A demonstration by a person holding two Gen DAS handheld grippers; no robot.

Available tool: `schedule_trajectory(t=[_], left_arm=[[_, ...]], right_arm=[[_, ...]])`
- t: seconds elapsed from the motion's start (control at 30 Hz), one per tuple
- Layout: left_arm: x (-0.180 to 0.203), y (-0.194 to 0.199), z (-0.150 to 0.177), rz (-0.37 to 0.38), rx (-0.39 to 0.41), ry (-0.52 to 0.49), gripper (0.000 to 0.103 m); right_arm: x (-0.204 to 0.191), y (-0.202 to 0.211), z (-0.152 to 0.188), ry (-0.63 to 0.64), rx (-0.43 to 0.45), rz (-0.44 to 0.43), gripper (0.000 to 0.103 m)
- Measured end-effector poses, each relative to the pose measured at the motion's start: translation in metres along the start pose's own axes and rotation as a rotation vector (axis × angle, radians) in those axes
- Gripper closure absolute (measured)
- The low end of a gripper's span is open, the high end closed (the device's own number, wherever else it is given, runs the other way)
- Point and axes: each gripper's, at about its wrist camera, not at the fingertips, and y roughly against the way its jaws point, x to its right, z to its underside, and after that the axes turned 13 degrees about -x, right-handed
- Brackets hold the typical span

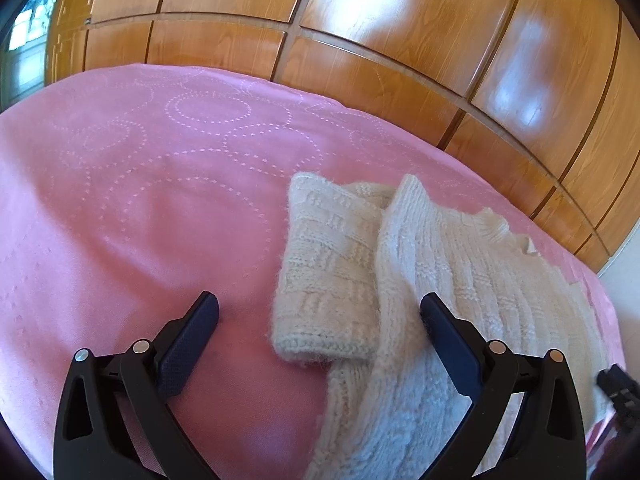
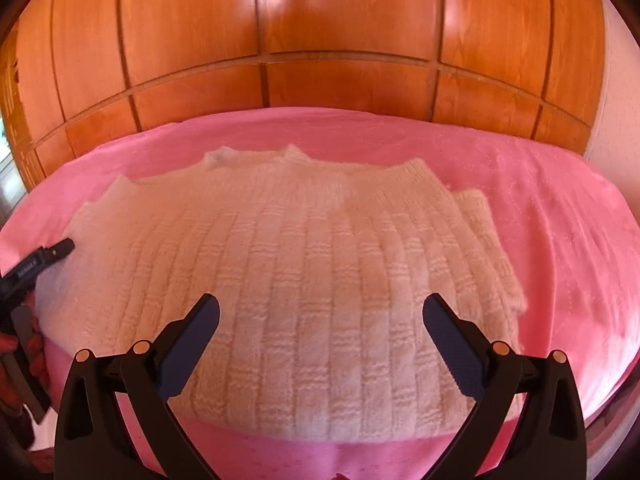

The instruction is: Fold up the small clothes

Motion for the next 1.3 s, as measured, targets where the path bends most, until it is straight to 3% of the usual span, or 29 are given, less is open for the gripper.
schedule_trajectory(t=[0.1,0.47,0.73,0.9,1.07,1.2,1.3], left_arm=[[-0.004,0.007,0.002,0.013,0.002,0.016,0.003],[0.012,0.006,0.001,0.134,-0.054,-0.006,0.003],[0.037,-0.017,-0.004,0.035,-0.122,-0.095,0.003],[0.027,-0.011,-0.010,0.114,-0.167,-0.005,0.003],[0.019,-0.011,-0.010,0.173,-0.161,0.065,0.003],[0.033,-0.017,-0.010,0.234,-0.178,0.043,0.021],[0.031,-0.020,-0.009,0.251,-0.192,0.066,0.042]], right_arm=[[-0.006,-0.022,0.007,0.053,-0.083,0.113,0.002],[-0.001,-0.027,0.026,0.008,0.008,0.082,0.002],[-0.001,-0.027,0.024,0.002,0.022,0.080,0.002],[-0.001,-0.027,0.024,0.002,0.019,0.076,0.002],[-0.001,-0.025,0.025,-0.003,0.027,0.074,0.002],[-0.001,-0.025,0.026,-0.007,0.034,0.073,0.002],[-0.001,-0.025,0.026,-0.006,0.032,0.072,0.002]])
